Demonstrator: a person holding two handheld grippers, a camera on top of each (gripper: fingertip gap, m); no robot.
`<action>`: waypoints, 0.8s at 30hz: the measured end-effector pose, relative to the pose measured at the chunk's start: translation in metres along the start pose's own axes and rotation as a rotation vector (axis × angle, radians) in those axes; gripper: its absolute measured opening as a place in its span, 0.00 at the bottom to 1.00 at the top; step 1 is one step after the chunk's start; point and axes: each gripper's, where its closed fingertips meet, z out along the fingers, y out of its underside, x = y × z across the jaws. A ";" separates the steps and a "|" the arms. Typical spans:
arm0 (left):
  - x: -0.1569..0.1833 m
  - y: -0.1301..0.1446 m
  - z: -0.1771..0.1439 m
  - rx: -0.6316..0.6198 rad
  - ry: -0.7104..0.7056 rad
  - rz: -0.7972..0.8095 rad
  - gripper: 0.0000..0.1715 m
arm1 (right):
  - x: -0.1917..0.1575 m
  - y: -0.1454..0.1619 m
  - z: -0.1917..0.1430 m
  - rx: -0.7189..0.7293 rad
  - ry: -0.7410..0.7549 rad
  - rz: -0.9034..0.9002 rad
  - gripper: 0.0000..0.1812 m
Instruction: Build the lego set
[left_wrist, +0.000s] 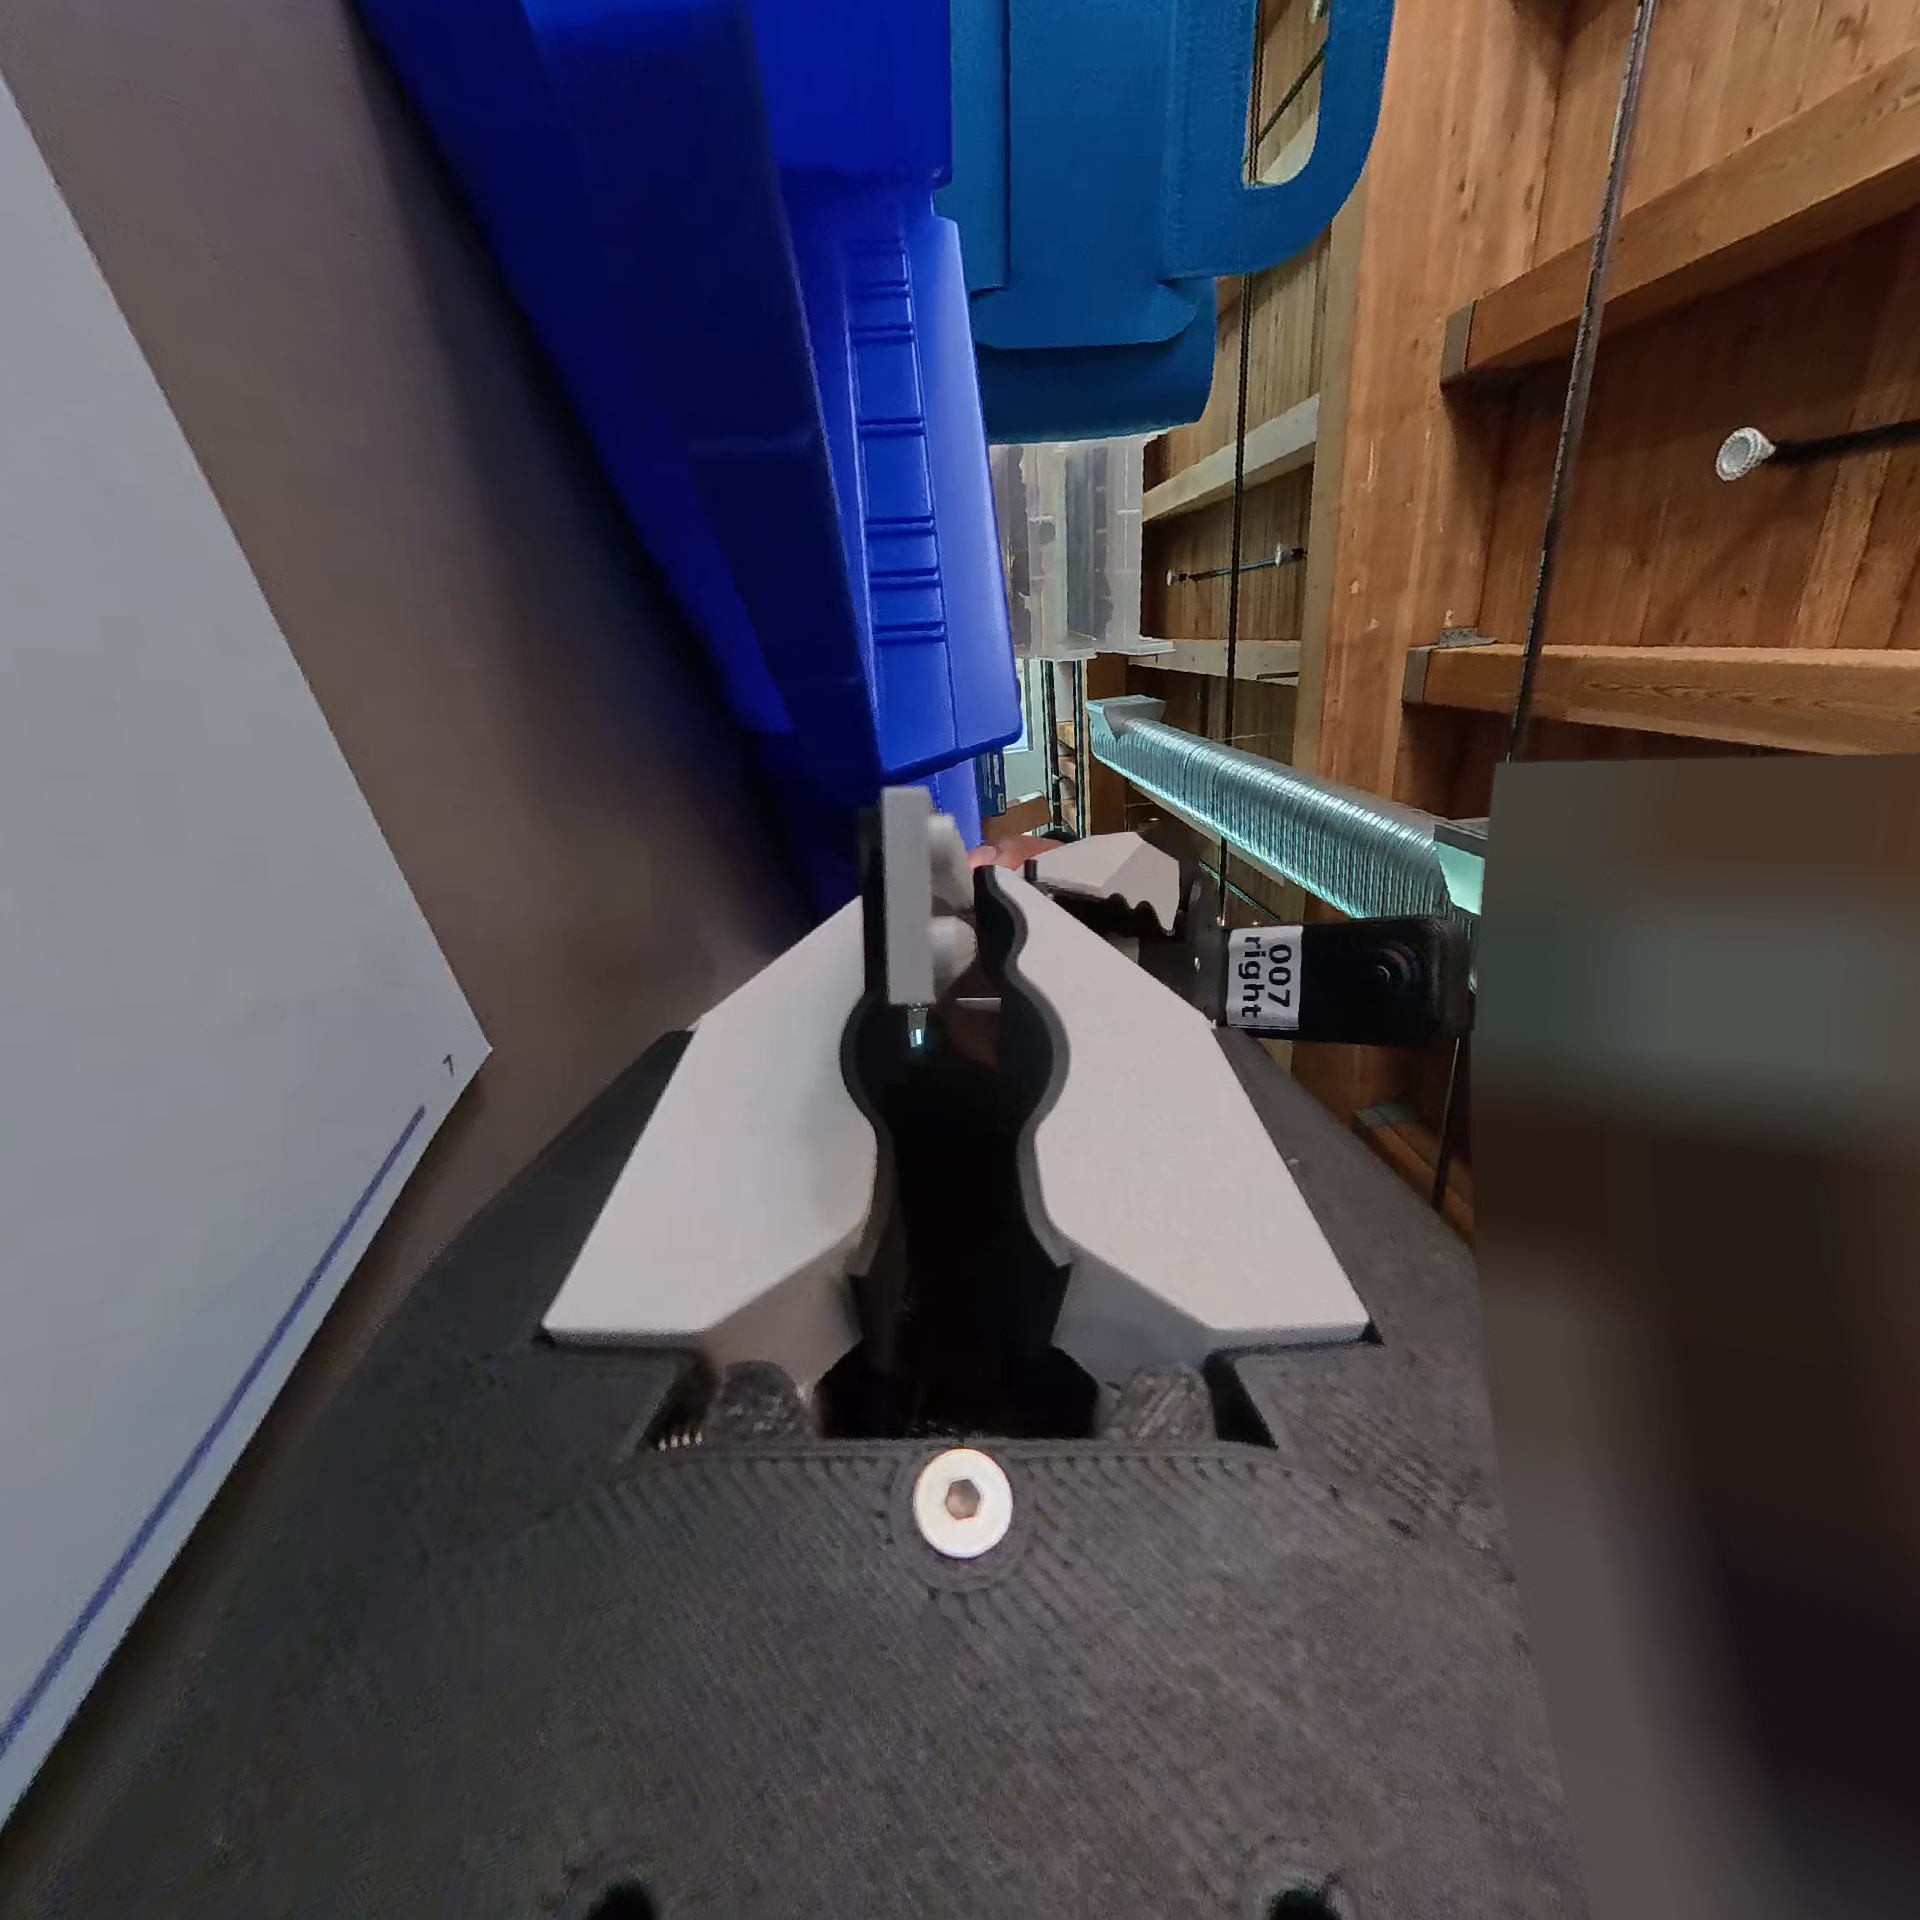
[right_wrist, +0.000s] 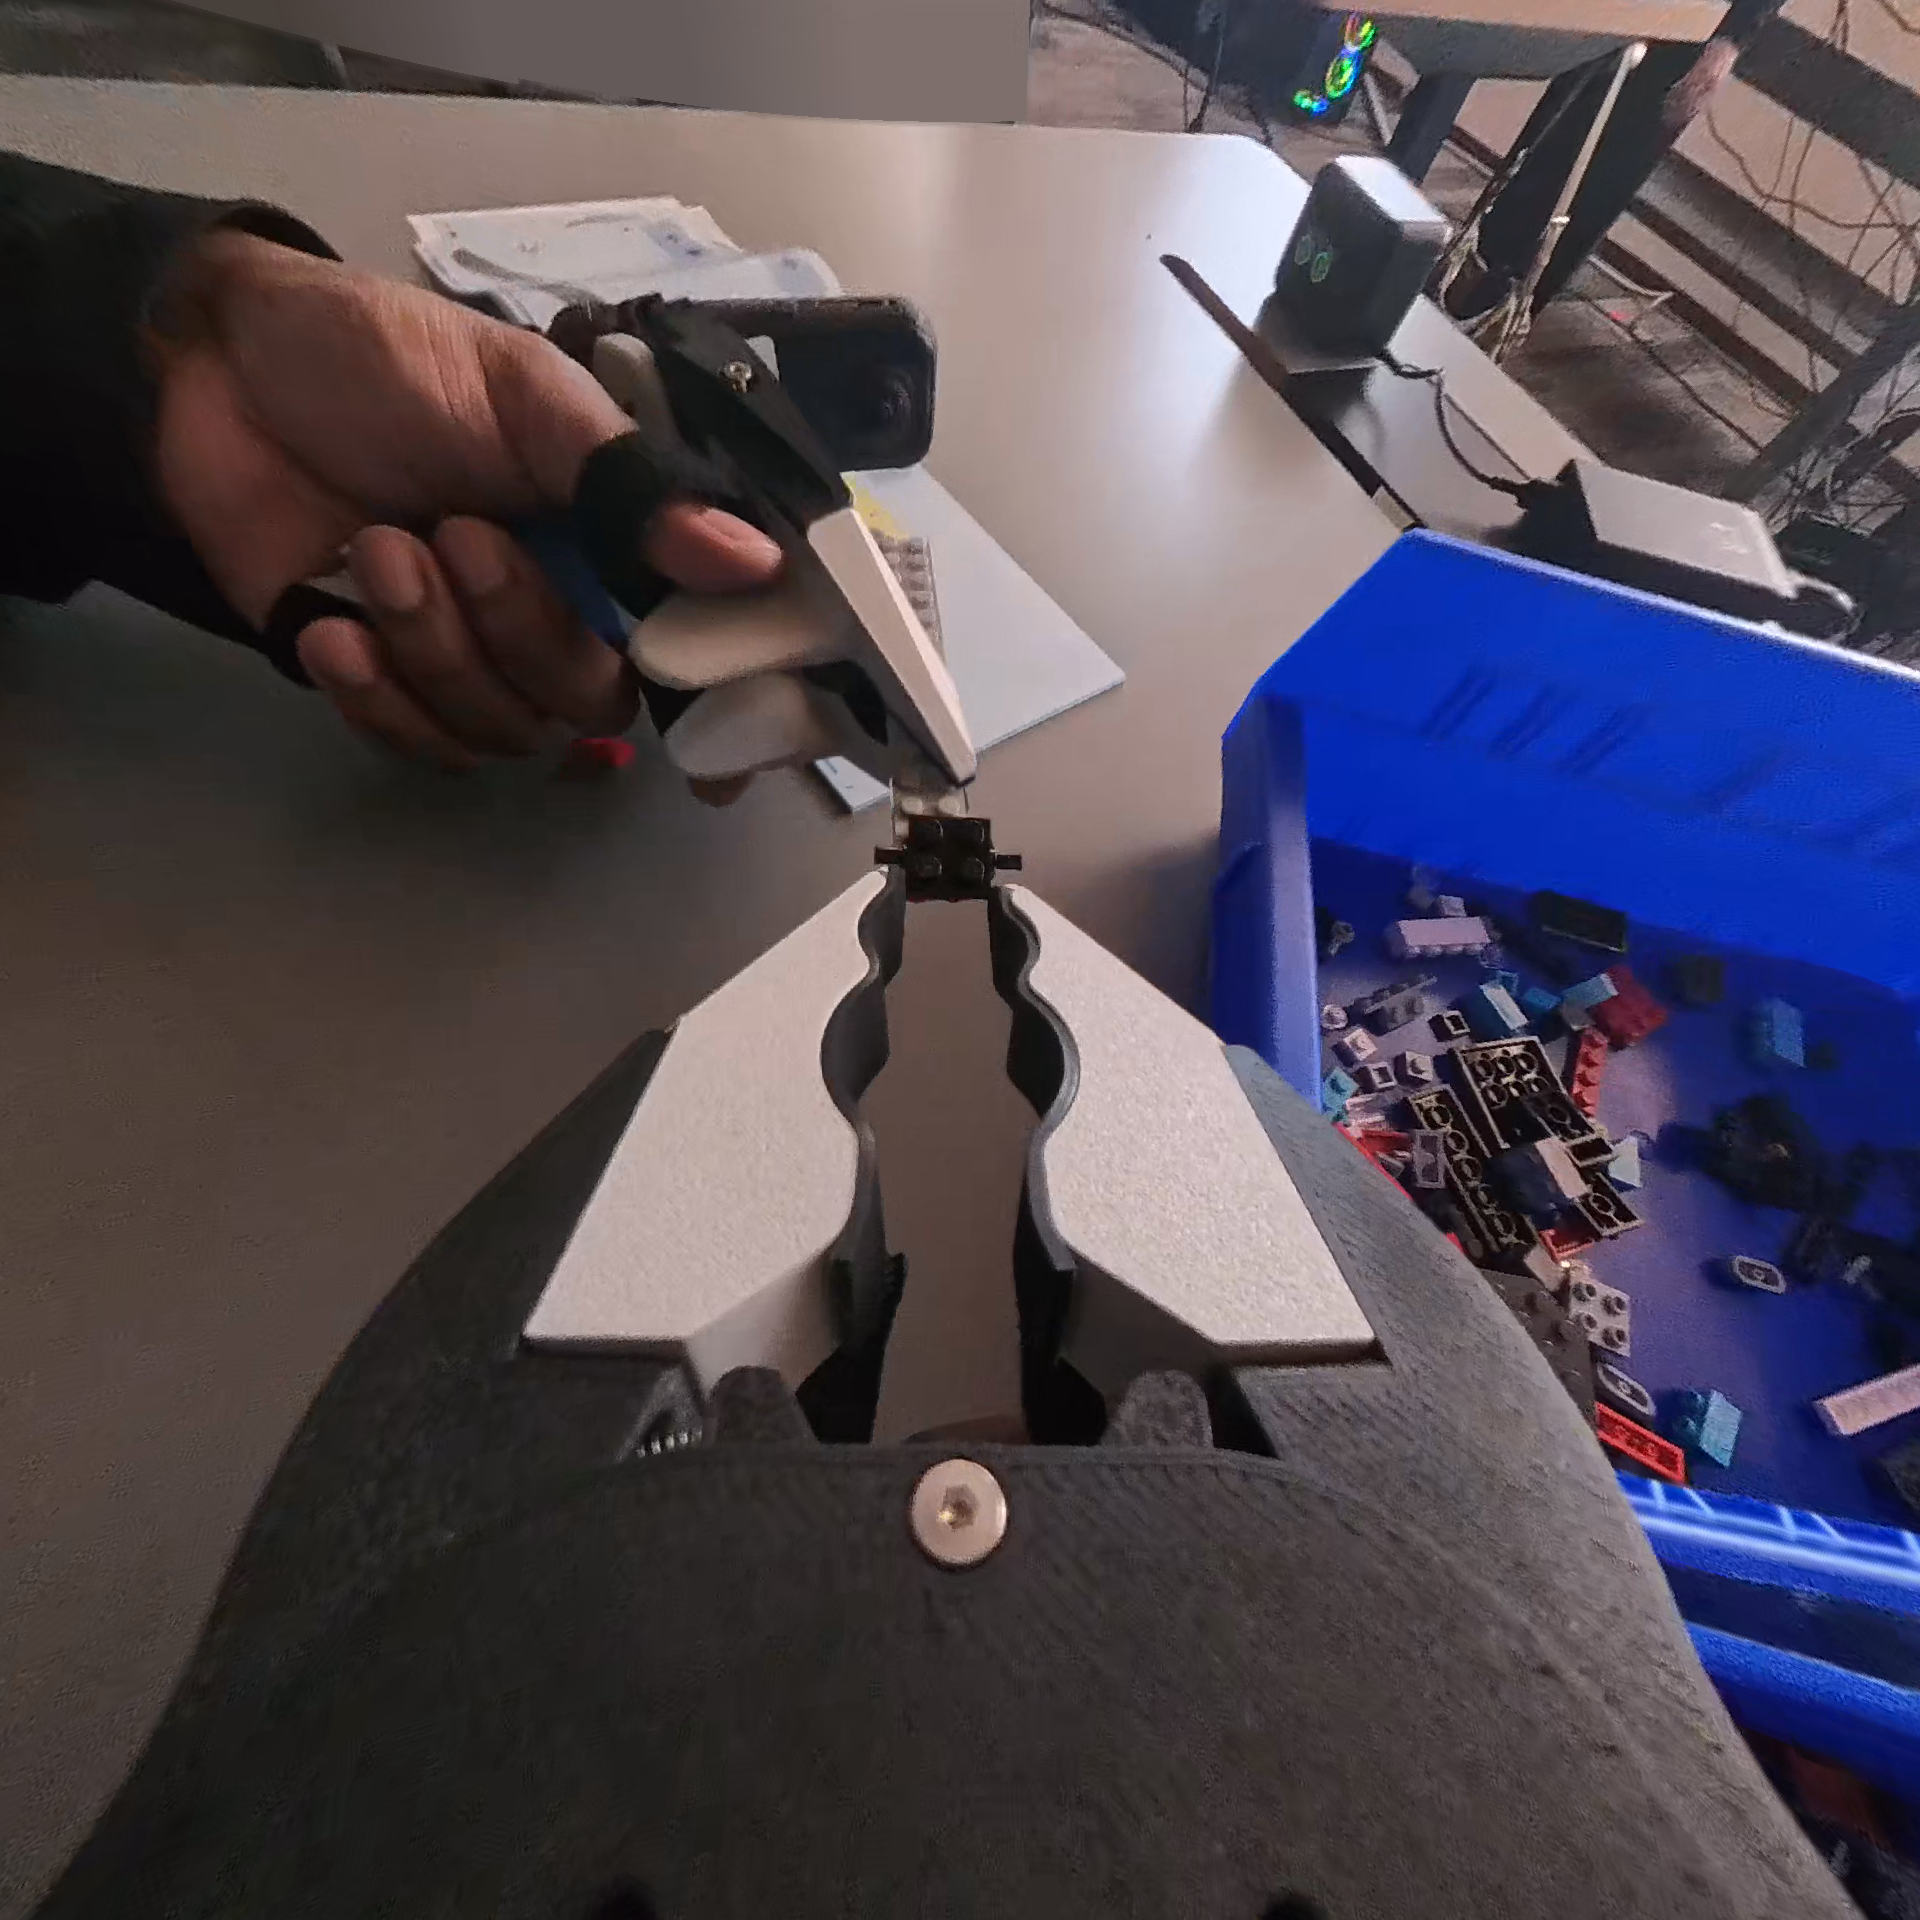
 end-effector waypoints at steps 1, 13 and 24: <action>-0.001 0.001 0.001 -0.003 -0.004 -0.003 0.05 | -0.001 0.001 0.002 -0.009 -0.008 -0.002 0.10; -0.007 0.006 0.004 -0.023 -0.015 -0.010 0.05 | -0.006 0.013 0.012 -0.056 -0.053 0.019 0.11; -0.008 0.006 0.004 -0.024 -0.016 -0.012 0.05 | -0.005 0.015 0.013 -0.054 -0.053 0.031 0.11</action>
